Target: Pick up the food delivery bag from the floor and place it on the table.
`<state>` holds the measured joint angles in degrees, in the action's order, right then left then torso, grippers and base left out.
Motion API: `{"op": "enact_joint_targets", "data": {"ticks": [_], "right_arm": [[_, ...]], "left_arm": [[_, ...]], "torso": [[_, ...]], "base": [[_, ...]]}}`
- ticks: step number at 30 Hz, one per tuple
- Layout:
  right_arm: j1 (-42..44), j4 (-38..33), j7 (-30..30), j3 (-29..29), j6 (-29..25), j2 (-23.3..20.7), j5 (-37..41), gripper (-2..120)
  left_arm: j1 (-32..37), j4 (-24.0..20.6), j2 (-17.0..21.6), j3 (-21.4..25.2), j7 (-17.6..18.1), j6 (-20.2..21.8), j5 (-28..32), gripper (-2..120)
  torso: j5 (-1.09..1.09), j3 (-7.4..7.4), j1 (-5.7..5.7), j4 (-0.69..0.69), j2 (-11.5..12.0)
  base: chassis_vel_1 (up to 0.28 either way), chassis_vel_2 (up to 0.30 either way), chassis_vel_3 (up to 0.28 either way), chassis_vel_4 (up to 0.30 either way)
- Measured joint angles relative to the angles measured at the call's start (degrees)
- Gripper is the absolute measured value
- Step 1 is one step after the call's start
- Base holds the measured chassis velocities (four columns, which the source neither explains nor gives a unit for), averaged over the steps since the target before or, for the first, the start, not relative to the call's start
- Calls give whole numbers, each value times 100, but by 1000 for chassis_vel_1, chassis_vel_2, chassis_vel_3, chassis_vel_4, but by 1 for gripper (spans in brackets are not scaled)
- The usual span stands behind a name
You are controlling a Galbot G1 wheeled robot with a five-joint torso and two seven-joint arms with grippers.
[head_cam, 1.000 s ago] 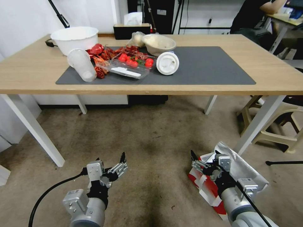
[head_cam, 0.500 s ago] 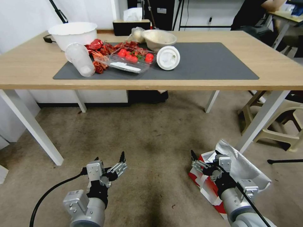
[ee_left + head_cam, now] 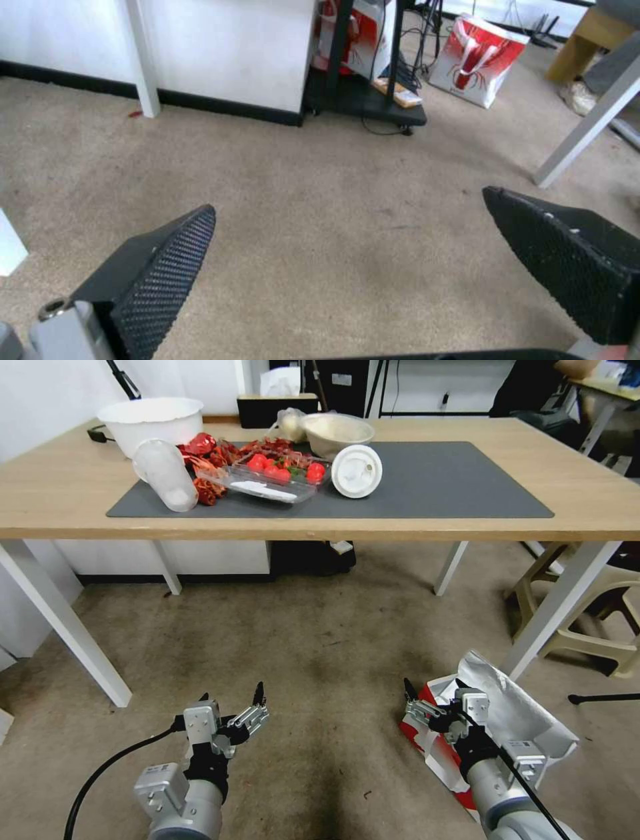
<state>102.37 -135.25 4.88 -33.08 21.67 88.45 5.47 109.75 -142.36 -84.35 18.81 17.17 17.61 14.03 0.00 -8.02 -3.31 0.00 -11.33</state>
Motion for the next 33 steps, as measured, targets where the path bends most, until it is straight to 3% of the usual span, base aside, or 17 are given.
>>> {"op": "enact_joint_targets", "data": {"ticks": [33], "right_arm": [[19,24,14,-25,-9,10,-16,100]], "left_arm": [[-102,171,326,119,-113,-43,-25,100]], "torso": [[0,653,122,0,773]], "base": [[0,0,0,0]]}}
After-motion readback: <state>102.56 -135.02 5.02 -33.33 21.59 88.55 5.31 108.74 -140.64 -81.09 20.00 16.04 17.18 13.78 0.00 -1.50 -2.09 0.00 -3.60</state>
